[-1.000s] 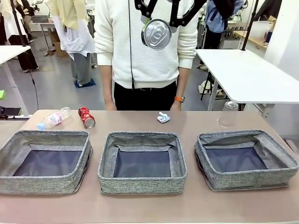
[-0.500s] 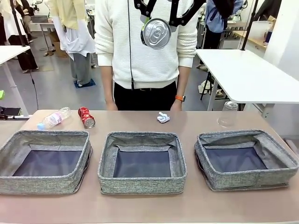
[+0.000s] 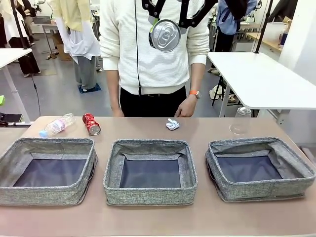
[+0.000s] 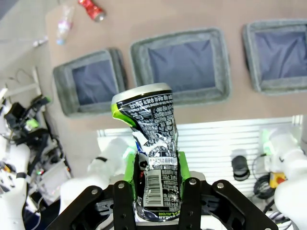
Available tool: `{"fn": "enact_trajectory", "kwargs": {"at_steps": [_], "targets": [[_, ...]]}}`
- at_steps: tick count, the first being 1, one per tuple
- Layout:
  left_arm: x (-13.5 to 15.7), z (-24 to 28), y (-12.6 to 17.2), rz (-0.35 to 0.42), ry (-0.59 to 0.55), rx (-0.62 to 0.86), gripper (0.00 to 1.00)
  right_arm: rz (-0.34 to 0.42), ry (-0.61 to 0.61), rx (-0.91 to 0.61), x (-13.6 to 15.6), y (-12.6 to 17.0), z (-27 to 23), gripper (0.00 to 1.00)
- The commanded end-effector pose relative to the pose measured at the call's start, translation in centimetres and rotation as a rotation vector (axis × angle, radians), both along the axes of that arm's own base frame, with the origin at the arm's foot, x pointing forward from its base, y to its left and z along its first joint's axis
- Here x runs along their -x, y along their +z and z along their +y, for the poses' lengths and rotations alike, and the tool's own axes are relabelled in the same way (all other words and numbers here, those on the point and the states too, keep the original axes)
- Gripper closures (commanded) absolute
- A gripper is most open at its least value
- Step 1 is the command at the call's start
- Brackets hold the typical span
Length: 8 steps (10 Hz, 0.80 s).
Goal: Sort the waste into the appropriate baskets.
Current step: Place the picked waste into the Fabric basket indicated by the person.
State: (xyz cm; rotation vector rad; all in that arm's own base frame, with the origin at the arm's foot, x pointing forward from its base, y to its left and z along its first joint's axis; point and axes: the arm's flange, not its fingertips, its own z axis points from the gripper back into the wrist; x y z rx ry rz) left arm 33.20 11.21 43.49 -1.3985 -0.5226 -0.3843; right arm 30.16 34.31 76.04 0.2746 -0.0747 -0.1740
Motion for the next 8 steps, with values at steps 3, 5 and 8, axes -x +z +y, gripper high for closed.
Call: {"fn": "enact_trajectory", "kwargs": {"at_steps": [3,5,8], "targets": [[0.00,-0.01,0.19,-0.021,-0.006,0.011,0.00,-0.004,0.024,0.003,-0.02,0.16,-0.36,0.62],[0.00,-0.01,0.19,-0.021,-0.006,0.011,0.00,-0.004,0.024,0.003,-0.02,0.16,-0.36,0.62],[0.00,-0.01,0.19,-0.021,-0.006,0.011,0.00,-0.004,0.024,0.003,-0.02,0.16,-0.36,0.62]]}}
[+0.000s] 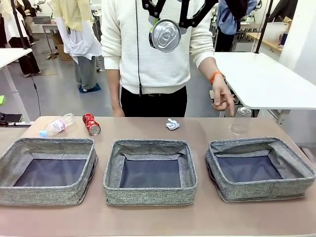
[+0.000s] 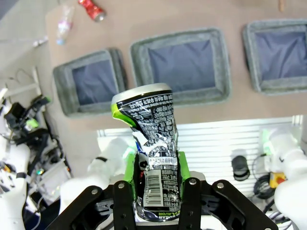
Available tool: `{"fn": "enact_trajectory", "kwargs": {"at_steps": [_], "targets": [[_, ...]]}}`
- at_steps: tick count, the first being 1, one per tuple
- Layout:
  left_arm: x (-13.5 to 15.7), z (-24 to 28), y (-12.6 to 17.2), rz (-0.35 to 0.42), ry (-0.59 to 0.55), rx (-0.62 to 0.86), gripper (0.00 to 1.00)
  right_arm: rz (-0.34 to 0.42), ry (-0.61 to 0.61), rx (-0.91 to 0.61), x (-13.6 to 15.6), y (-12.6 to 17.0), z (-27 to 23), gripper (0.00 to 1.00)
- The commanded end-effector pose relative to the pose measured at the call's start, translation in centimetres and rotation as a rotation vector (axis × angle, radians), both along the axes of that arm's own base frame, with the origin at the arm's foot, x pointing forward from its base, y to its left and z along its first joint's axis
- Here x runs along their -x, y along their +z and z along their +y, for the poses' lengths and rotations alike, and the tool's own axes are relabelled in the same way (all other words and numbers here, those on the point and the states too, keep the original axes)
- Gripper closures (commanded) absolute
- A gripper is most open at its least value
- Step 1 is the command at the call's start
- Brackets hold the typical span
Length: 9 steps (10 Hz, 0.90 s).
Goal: Sort the waste into the appropriate baskets.
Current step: Place the picked waste into the Fabric basket indicated by the person.
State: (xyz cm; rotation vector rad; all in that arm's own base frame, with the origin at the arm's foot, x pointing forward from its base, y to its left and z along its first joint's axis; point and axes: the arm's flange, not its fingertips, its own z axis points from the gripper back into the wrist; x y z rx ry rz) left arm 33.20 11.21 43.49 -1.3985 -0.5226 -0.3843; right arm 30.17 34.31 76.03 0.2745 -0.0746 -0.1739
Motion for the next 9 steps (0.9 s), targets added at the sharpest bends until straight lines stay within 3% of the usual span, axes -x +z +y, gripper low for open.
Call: {"fn": "enact_trajectory", "kwargs": {"at_steps": [1,5,6,9], "targets": [[0.0,0.0,0.2,-0.021,-0.006,0.011,0.00,-0.004,0.024,0.003,0.0,0.2,-0.4,0.62],[0.0,0.0,0.2,-0.021,-0.006,0.011,0.00,0.000,0.000,0.000,0.0,0.0,0.0,0.61],[0.0,0.0,0.2,-0.021,-0.006,0.011,0.00,0.050,0.086,0.005,-0.6,-1.2,-1.0,0.61],[0.0,0.0,0.2,-0.021,-0.006,0.011,0.00,0.062,0.123,-0.039,-1.4,-5.7,-8.5,0.61]]}}
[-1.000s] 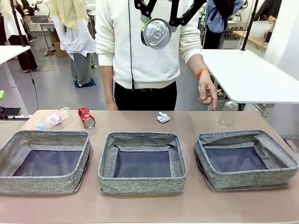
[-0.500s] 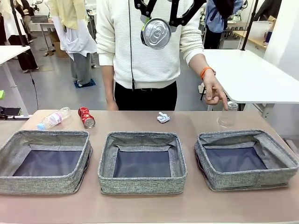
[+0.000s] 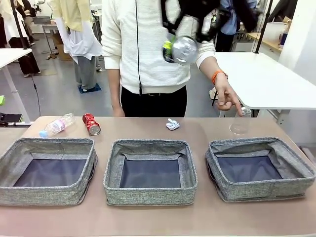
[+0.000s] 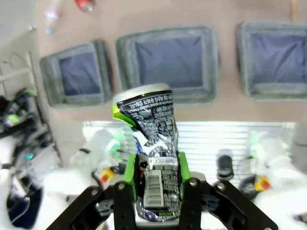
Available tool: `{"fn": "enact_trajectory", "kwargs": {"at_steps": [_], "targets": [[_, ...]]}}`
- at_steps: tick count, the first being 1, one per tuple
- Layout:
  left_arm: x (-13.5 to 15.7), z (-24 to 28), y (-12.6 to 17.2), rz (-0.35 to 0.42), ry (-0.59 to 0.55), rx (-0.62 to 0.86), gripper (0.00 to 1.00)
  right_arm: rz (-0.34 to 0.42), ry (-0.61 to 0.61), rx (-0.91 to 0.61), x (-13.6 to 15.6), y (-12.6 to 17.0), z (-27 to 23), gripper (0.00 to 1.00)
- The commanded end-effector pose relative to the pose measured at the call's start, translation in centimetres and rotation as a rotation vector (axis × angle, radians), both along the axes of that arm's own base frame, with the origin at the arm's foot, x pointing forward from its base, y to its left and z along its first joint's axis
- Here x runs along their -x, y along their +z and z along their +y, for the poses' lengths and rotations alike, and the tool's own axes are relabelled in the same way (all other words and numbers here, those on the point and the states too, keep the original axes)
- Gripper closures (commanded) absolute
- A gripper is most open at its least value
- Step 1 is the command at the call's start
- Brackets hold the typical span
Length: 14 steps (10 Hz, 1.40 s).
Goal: Sort the waste into the appropriate baskets.
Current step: Place the picked waste into the Fabric basket indicated by the person.
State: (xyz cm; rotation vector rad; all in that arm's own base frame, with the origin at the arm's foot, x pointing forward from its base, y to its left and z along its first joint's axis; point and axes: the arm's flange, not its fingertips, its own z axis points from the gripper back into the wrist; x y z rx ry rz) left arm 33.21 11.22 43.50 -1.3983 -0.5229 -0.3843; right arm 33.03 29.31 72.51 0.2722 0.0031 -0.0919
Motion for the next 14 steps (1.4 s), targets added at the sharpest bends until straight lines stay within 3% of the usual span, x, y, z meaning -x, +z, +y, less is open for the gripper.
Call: {"fn": "enact_trajectory", "kwargs": {"at_steps": [1,5,8,11,14], "targets": [[0.0,0.0,0.2,-0.020,-0.006,0.011,0.00,-0.011,-0.027,-0.053,1.5,-3.5,-6.5,0.61],[0.0,0.0,0.2,-0.020,-0.006,0.011,0.00,-0.017,-0.230,-0.034,-0.1,-12.4,-16.2,0.61],[0.0,0.0,0.2,-0.020,-0.006,0.011,0.00,0.063,-0.446,0.046,-1.7,-19.5,-19.6,0.61],[0.0,0.0,0.2,-0.020,-0.006,0.011,0.00,0.126,-0.539,0.148,-1.6,-22.6,-21.1,0.61],[0.0,0.0,0.2,-0.020,-0.006,0.011,0.00,0.151,-0.587,0.176,-1.8,-23.4,-21.3,0.61]]}}
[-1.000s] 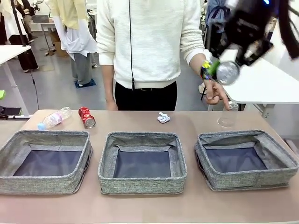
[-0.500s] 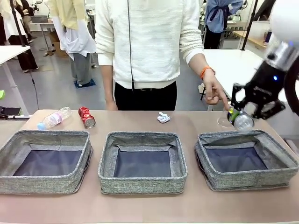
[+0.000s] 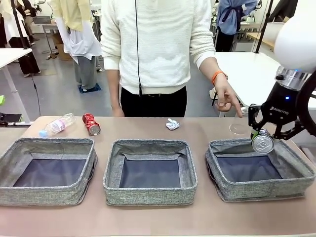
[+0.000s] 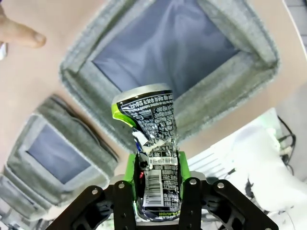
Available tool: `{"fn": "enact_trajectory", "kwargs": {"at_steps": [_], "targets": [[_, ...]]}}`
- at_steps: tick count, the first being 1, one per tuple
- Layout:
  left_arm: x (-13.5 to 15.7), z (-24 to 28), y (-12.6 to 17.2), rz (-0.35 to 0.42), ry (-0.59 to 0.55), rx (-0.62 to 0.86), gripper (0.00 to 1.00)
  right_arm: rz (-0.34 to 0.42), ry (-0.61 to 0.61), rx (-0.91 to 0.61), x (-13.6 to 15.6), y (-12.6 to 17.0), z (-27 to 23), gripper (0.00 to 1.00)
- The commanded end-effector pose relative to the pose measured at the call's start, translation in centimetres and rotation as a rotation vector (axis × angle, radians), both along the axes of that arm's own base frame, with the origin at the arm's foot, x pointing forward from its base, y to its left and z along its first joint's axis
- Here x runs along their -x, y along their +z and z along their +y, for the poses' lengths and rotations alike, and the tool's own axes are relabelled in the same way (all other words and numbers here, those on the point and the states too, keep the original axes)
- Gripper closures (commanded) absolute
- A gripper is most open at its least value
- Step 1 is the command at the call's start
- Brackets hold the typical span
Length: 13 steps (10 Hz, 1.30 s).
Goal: Sort the waste into the appropriate baskets.
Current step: Place the picked waste into the Fabric basket indicated by the person.
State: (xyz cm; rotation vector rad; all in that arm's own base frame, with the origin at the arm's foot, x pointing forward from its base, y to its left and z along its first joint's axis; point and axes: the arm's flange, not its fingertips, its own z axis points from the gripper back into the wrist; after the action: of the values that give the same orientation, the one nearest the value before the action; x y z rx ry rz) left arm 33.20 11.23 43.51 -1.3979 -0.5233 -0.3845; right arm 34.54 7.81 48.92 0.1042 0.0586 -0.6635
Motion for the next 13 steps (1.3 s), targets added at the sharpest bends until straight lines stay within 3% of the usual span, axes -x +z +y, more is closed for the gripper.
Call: {"fn": "enact_trajectory", "kwargs": {"at_steps": [1,7,8,9,10,13], "targets": [[0.0,0.0,0.2,-0.020,-0.006,0.011,0.00,0.014,-0.035,0.016,-0.4,0.1,0.1,0.61],[0.0,0.0,0.2,-0.020,-0.006,0.011,0.00,0.025,-0.060,0.020,-0.6,-0.9,0.1,0.61],[0.0,0.0,0.2,-0.020,-0.006,0.011,0.00,0.009,-0.064,0.024,-0.6,-1.1,0.1,0.29],[0.0,0.0,0.2,-0.020,-0.006,0.011,0.00,0.000,-0.067,0.023,-0.6,-1.1,0.2,0.05],[0.0,0.0,0.2,-0.020,-0.006,0.011,0.00,-0.009,-0.077,0.028,-0.6,-1.1,0.1,0.00],[0.0,0.0,0.2,-0.020,-0.006,0.011,0.00,-0.053,-0.107,0.042,-0.7,-0.8,0.2,0.00]]}}
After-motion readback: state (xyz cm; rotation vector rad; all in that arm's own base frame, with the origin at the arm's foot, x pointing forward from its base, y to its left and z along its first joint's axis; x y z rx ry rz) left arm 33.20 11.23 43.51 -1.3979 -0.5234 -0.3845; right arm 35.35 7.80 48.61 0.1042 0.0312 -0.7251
